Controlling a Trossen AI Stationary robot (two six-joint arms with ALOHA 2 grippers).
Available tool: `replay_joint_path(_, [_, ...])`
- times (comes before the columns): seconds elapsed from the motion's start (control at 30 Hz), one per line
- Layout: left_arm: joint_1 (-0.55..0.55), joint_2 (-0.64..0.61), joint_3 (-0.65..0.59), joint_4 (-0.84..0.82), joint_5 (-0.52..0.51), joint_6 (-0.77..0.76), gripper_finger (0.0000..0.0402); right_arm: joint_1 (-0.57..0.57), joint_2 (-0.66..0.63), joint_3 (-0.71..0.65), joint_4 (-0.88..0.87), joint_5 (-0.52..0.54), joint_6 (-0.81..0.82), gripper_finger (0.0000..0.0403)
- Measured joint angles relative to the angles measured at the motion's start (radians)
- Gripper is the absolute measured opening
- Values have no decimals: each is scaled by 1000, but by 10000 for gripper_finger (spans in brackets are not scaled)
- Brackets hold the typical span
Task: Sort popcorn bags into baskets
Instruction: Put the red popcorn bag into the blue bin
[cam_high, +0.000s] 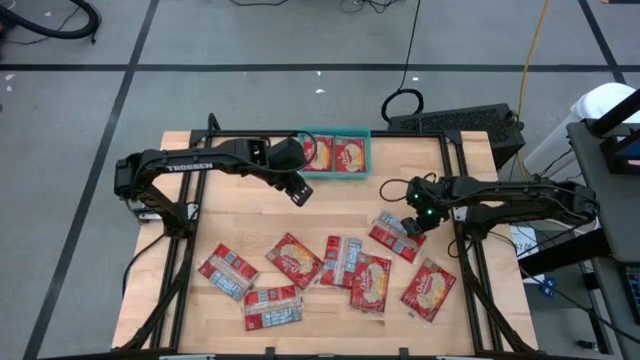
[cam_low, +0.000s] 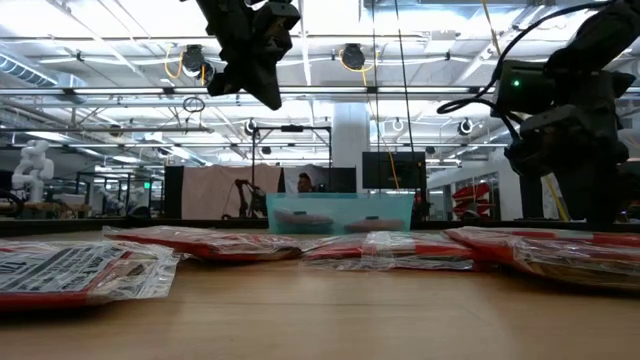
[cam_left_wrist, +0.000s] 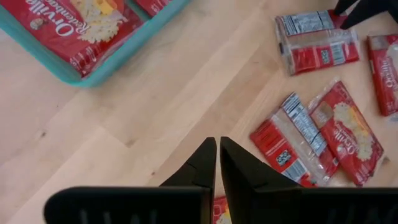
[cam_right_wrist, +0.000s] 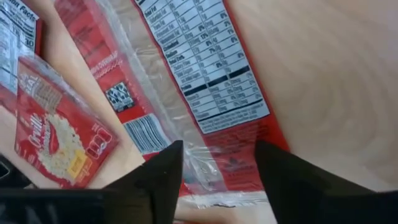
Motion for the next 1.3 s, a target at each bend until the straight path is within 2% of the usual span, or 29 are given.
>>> replay_joint_path(0.17, [0, 0, 0, 1, -1, -3, 26, 34, -7, 1, 7, 37, 43, 219])
replay_joint_path(0.5, [-32, 0, 0, 28, -2, -89, 26, 112, -95, 0, -1, 122, 97, 216])
replay_joint_path(0.77, [-117, 0, 0, 27, -5, -222, 26, 174, -127, 0, -16, 150, -28, 216])
replay_joint_path(0.9, [-186, 0, 0, 27, -43, -324, 26, 190, -124, 0, -133, 222, 9, 217])
replay_joint_path(1.03, [-260, 0, 0, 27, -89, -429, 26, 190, -122, -1, -169, 239, -41, 229])
replay_joint_path(1.3, [-375, 0, 0, 28, -194, -601, 26, 189, -75, -46, -68, 241, -59, 232])
